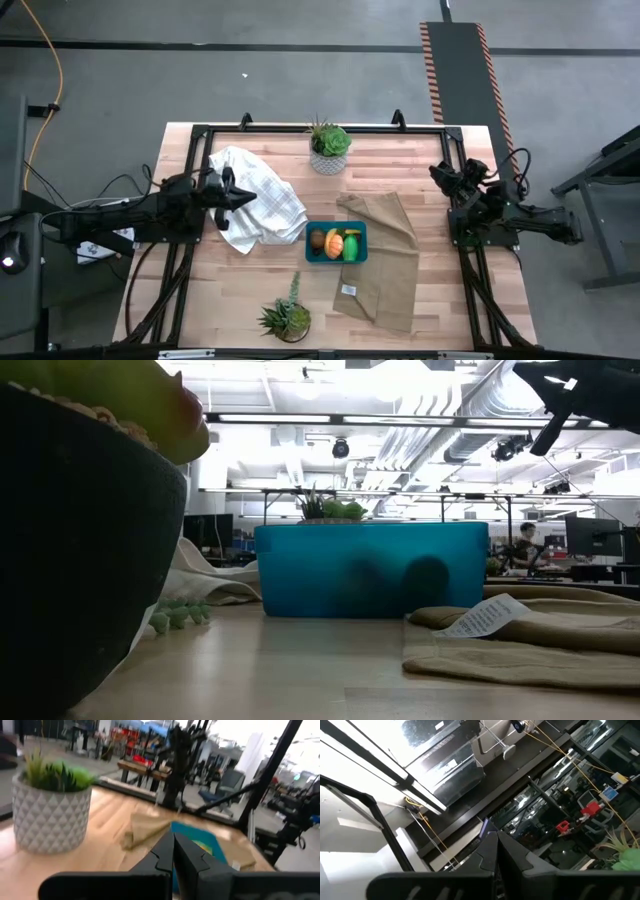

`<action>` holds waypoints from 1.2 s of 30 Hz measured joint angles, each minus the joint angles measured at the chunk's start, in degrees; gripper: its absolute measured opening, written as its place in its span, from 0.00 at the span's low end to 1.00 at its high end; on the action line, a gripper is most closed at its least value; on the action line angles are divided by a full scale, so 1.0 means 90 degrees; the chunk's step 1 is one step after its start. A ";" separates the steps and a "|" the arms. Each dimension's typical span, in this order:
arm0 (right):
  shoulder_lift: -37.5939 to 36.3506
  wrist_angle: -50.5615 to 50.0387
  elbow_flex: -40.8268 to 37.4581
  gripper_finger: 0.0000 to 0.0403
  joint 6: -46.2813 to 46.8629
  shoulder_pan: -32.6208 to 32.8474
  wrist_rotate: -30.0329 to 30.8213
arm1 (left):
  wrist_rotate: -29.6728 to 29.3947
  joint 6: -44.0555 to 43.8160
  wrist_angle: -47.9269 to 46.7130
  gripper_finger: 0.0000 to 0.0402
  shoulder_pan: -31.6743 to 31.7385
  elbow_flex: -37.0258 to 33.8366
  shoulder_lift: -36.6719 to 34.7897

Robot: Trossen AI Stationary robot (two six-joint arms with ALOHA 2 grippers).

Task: Pick and placing Produce into tupperware
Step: Return to Home Position

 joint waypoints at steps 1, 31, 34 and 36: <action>0.0000 0.0000 0.0000 0.00 -0.0006 0.0000 -0.0002 | -0.0011 0.0011 -0.0111 0.00 0.0000 0.0000 0.0000; 0.0000 0.0244 0.0000 0.00 0.0002 0.0000 -0.0382 | -0.0476 -0.0059 -0.0961 0.00 0.0000 0.0002 0.0024; 0.0000 0.0403 0.0000 0.00 -0.0060 0.0000 -0.0506 | -0.0476 -0.0059 -0.0961 0.00 0.0000 0.0002 0.0022; 0.0000 0.0447 0.0000 0.00 -0.0272 0.0002 -0.0654 | -0.0476 -0.0059 -0.0961 0.00 0.0000 0.0002 0.0022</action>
